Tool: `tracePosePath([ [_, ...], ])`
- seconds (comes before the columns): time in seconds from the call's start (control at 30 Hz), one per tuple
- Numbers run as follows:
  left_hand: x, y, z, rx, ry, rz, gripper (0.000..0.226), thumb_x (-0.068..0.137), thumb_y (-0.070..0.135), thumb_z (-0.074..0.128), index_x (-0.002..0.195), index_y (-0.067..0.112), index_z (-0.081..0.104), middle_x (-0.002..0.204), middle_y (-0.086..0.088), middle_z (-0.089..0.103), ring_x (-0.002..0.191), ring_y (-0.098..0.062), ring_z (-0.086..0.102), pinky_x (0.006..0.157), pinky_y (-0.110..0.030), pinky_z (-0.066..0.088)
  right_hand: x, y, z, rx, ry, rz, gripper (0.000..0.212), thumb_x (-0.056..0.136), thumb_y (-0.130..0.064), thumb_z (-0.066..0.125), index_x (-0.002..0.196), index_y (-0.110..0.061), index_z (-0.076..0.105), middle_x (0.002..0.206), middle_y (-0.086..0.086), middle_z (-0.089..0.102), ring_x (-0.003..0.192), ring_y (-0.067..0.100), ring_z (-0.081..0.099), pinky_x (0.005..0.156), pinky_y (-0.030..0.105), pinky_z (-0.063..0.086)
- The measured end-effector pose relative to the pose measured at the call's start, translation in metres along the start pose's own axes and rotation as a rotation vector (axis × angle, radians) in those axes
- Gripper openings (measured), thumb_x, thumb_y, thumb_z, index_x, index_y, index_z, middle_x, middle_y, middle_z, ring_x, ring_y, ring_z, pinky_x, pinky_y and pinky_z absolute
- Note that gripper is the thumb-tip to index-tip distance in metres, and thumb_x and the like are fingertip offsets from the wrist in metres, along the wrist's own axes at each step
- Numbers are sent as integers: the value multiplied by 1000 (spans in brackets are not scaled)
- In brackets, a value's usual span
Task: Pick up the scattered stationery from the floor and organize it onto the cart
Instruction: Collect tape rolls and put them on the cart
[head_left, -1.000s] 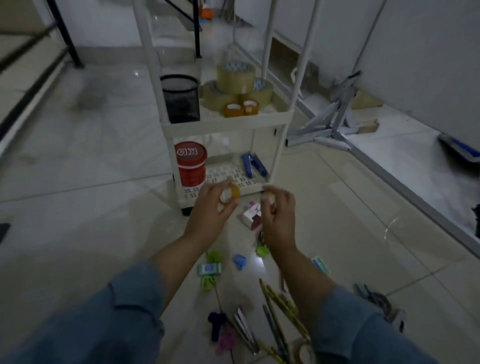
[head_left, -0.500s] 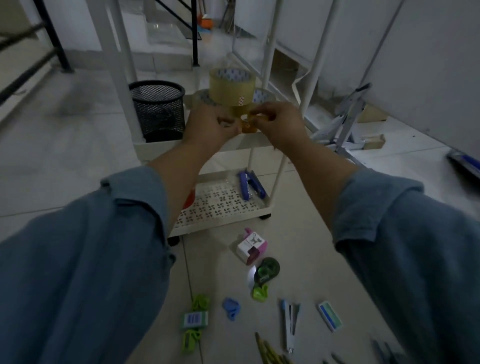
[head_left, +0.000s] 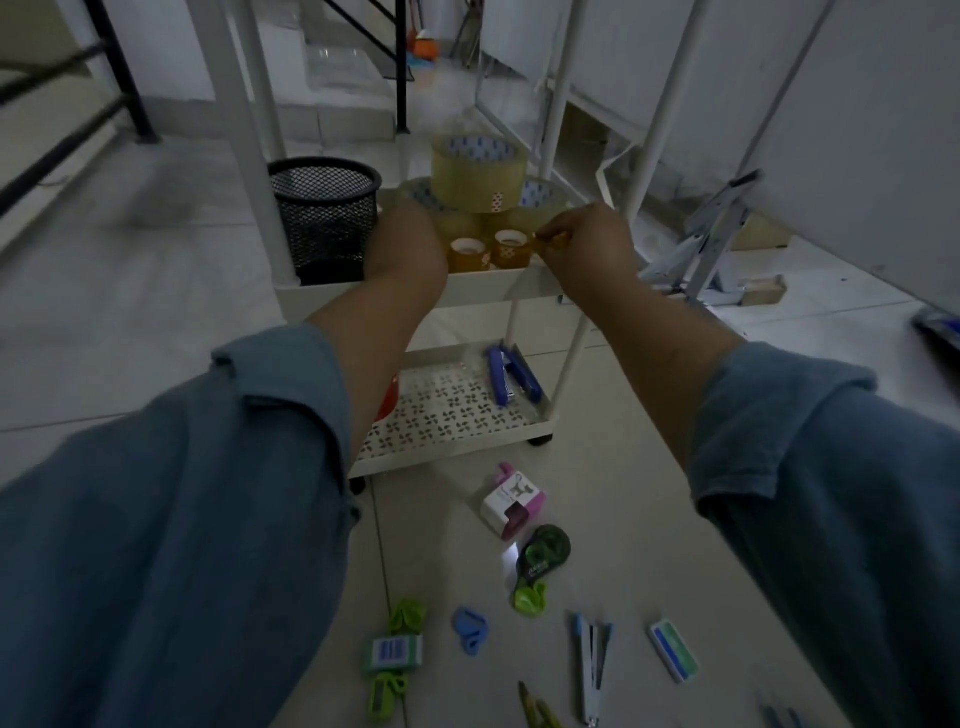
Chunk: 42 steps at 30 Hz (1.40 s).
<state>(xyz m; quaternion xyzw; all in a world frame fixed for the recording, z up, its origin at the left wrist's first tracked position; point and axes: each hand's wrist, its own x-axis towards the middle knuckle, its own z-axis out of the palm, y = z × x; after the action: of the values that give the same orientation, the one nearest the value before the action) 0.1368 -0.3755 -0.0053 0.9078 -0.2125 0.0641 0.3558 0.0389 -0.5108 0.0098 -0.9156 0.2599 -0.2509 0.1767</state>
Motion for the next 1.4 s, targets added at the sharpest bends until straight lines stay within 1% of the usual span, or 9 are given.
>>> tracePosePath([
  [0.13, -2, 4, 1, 85, 5, 63, 27, 93, 3, 41, 113, -2, 58, 115, -20, 61, 106, -36, 57, 76, -33, 40, 14, -4, -3, -53, -16, 93, 26, 93, -17, 53, 115, -8, 64, 118, 8, 63, 108, 20, 59, 91, 28, 44],
  [0.43, -1, 19, -4, 85, -1, -40, 34, 99, 4, 28, 126, -4, 47, 134, -20, 48, 121, -33, 49, 94, -37, 41, 24, -9, 2, -247, -47, 135, 31, 94, -17, 52, 119, 0, 55, 121, 14, 57, 113, 26, 55, 91, 31, 45],
  [0.67, -2, 7, 4, 53, -1, -6, 29, 97, 4, 33, 117, -4, 52, 122, -22, 55, 111, -35, 54, 77, -30, 39, 24, 1, 8, -70, -47, 174, 26, 90, -16, 59, 114, -6, 61, 116, 10, 61, 106, 20, 59, 87, 24, 44],
  [0.83, 1, 4, 5, -25, -30, 83, 27, 94, 16, 49, 115, 7, 63, 114, -12, 64, 104, -29, 60, 82, -26, 46, 18, 6, 9, -45, -33, 90, 23, 90, -15, 56, 108, -4, 66, 111, 12, 65, 104, 22, 60, 92, 30, 48],
  [0.97, -5, 10, -1, -42, -151, 204, 19, 89, 25, 59, 95, 11, 71, 100, -12, 67, 100, -29, 61, 86, -35, 51, 11, 8, 11, 13, 1, 28, 24, 91, -12, 52, 108, -2, 67, 110, 13, 66, 101, 22, 61, 86, 25, 45],
  [1.13, -1, 21, 0, 20, -152, 208, 24, 86, 17, 64, 107, 7, 70, 113, -14, 66, 104, -28, 60, 92, -36, 50, -5, 16, 24, 47, 160, -133, 26, 94, -14, 43, 93, -1, 66, 95, 14, 65, 87, 22, 60, 69, 20, 36],
  [1.2, -1, 27, 2, 19, -137, 224, 24, 87, 16, 63, 109, 7, 70, 116, -13, 65, 107, -27, 59, 93, -31, 48, -16, 22, 31, 19, 197, -180, 29, 97, -19, 39, 93, -4, 64, 96, 14, 63, 90, 24, 58, 77, 24, 37],
  [1.27, -2, 30, 5, 24, -125, 226, 21, 87, 14, 63, 107, 10, 70, 116, -11, 64, 107, -27, 58, 92, -31, 46, -29, 31, 38, -4, 243, -262, 30, 98, -20, 38, 110, -6, 62, 111, 15, 62, 110, 28, 54, 103, 36, 36],
  [1.4, 0, 30, 6, 37, -107, 193, 17, 79, 16, 73, 96, 12, 72, 108, -11, 66, 99, -26, 62, 84, -31, 48, -52, 45, 50, -34, 206, -287, 45, 100, -23, 35, 143, -12, 32, 152, 9, 28, 144, 24, 16, 116, 31, 3],
])
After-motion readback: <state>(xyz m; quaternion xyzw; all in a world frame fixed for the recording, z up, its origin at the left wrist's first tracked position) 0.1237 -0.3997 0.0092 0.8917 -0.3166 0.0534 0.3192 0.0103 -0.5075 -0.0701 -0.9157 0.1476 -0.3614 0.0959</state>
